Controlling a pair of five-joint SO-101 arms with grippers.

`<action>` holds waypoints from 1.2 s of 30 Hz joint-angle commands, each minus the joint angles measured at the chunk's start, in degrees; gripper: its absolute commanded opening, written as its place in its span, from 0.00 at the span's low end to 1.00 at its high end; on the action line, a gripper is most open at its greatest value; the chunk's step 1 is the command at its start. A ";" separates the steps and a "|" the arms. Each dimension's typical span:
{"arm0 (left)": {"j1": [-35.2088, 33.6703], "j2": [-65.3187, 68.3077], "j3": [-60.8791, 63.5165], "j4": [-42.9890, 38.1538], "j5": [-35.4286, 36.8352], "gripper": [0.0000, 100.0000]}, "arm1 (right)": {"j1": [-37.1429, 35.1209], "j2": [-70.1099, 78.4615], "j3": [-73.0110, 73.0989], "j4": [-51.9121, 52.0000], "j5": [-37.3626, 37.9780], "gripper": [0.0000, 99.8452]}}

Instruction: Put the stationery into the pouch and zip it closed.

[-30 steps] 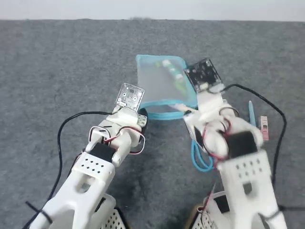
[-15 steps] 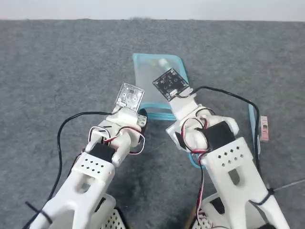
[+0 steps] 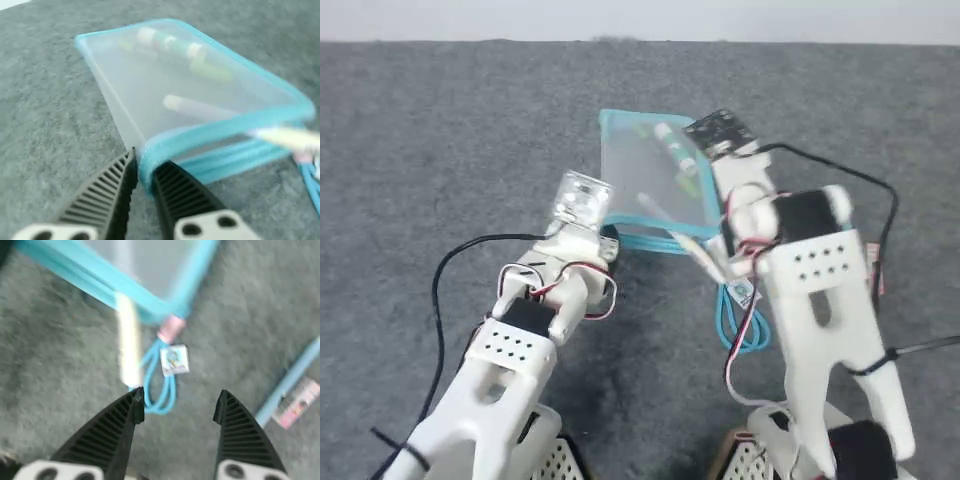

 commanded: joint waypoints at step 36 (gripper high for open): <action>-0.09 -0.35 -2.95 5.27 -1.76 0.01 | 46.20 38.55 -10.64 -19.12 27.43 0.22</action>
